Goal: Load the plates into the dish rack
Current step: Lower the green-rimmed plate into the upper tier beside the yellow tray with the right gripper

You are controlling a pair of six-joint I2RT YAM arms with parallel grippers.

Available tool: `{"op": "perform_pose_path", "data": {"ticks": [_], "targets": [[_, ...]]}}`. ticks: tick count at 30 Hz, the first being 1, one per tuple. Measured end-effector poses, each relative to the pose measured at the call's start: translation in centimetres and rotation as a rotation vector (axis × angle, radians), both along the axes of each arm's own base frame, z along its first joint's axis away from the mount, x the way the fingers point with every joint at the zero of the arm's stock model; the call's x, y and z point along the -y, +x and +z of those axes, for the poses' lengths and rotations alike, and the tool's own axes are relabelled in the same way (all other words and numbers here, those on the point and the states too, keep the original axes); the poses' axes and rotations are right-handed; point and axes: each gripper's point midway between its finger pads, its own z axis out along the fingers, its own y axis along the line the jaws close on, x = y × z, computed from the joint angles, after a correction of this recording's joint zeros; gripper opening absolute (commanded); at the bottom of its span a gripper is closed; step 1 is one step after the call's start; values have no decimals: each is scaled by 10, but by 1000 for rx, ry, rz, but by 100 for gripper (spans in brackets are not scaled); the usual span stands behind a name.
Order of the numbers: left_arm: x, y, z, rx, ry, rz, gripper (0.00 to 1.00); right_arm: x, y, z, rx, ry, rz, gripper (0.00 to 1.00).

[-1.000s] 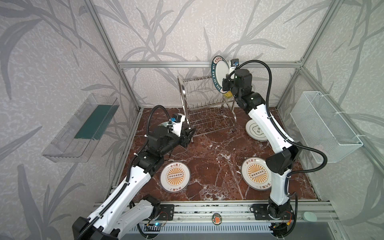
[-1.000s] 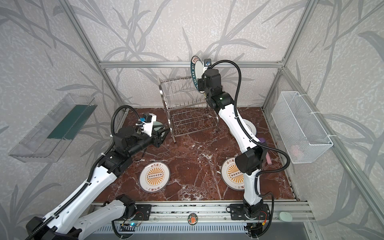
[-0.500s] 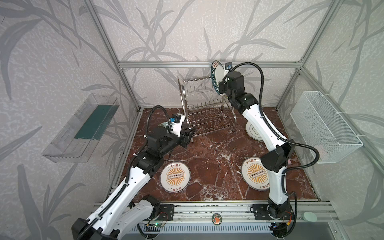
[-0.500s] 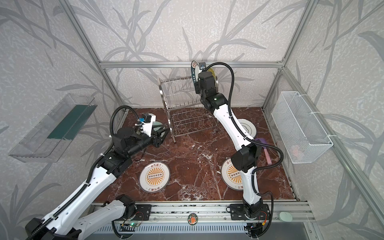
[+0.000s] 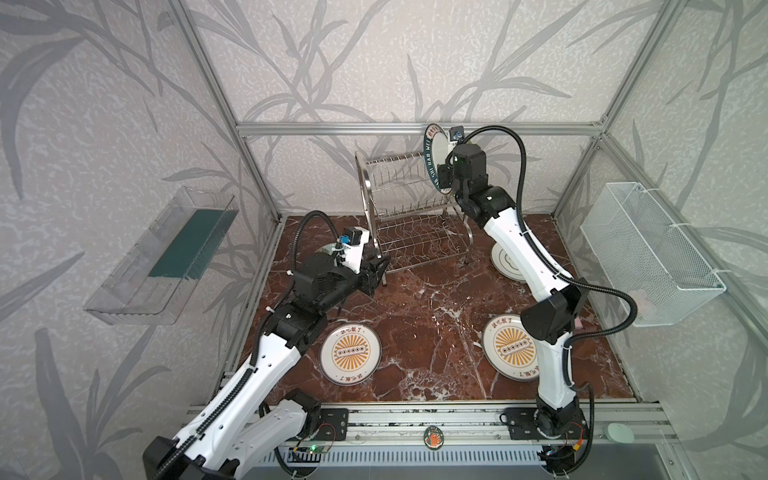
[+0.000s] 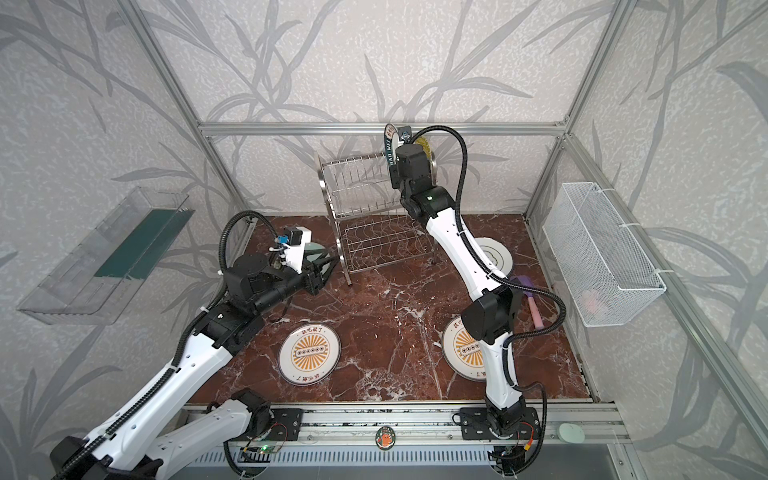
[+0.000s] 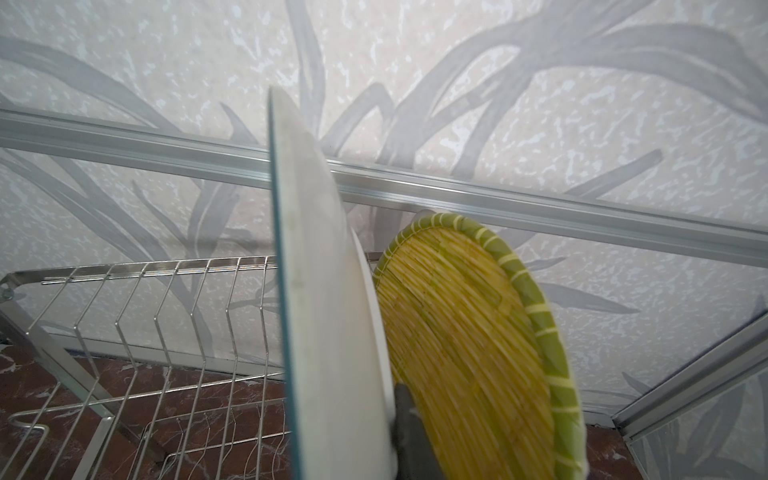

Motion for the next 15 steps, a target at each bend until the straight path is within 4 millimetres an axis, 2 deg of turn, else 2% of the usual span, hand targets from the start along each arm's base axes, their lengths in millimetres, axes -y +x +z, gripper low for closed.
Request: {"op": "perform_pose_path", "data": {"ticks": [15], "targets": [[0, 0, 0, 0, 0, 0, 42, 7, 1, 0, 4, -35, -29, 0]]}}
